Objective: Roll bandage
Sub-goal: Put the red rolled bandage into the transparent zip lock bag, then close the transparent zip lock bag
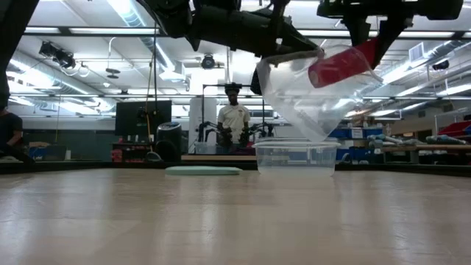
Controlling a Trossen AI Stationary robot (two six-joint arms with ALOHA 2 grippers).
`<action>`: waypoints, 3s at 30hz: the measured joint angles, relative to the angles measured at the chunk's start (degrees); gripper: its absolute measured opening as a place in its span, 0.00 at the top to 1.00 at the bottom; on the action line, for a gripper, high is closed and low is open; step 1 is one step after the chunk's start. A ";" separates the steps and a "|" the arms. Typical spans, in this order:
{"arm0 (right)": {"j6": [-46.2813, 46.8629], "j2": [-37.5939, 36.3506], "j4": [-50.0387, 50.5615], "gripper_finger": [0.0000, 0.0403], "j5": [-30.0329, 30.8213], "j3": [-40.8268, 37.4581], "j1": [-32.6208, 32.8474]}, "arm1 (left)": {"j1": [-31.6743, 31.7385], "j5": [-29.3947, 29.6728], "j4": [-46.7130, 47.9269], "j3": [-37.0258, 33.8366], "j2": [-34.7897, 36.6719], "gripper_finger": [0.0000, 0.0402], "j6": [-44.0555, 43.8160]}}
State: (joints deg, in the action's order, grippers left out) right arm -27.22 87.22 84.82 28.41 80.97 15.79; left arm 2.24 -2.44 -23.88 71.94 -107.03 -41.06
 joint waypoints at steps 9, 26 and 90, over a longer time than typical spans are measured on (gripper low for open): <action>-1.26 1.79 -0.84 0.65 2.04 -0.02 2.09 | -0.26 -1.20 -3.01 -0.10 -2.61 1.00 0.25; -1.62 1.90 1.56 0.53 8.15 -0.02 5.23 | -0.25 -2.54 -7.05 -0.06 -2.53 1.00 0.46; 36.54 -27.32 -15.82 0.65 -7.95 -18.49 1.71 | 0.28 -14.78 -14.01 -0.06 -2.52 1.00 9.35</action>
State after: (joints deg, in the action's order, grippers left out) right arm 9.32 59.90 69.00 20.45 62.48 17.49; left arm 2.52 -17.21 -37.89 71.88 -109.56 -31.70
